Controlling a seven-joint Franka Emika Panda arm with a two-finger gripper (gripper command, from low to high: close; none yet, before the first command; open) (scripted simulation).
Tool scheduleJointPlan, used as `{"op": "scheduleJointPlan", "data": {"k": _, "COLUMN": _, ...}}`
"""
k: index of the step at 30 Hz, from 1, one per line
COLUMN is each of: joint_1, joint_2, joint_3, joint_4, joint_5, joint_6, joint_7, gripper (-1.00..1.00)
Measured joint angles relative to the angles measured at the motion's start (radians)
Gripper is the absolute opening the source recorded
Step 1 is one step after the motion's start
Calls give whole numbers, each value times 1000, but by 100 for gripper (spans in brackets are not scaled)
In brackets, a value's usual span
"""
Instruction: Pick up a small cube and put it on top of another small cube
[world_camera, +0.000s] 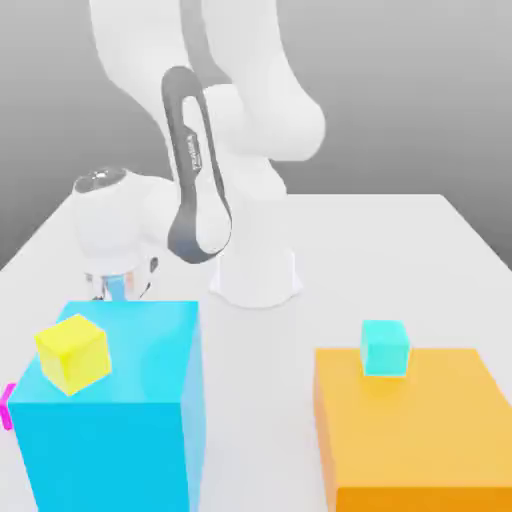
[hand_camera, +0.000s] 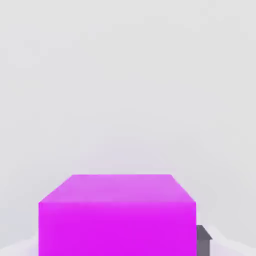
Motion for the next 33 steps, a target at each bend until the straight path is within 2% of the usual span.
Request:
{"op": "scheduleJointPlan", "data": {"k": 8, "joint_1": 13, "joint_2": -244, "joint_3": -24, "joint_4": -42, "joint_5": -35, "joint_6": -203, "joint_7": 25, "gripper": -100}}
{"op": "scheduleJointPlan", "data": {"k": 11, "joint_1": 32, "joint_2": -337, "joint_3": -18, "joint_4": -35, "joint_5": -17, "joint_6": -273, "joint_7": 26, "gripper": -100}}
{"op": "scheduleJointPlan", "data": {"k": 17, "joint_1": 79, "joint_2": -388, "joint_3": -59, "joint_4": 162, "joint_5": 59, "joint_6": -388, "joint_7": -107, "gripper": -100}}
{"op": "scheduleJointPlan", "data": {"k": 33, "joint_1": 267, "joint_2": -333, "joint_3": 29, "joint_4": 742, "joint_5": 34, "joint_6": -1002, "joint_7": -620, "gripper": -100}}
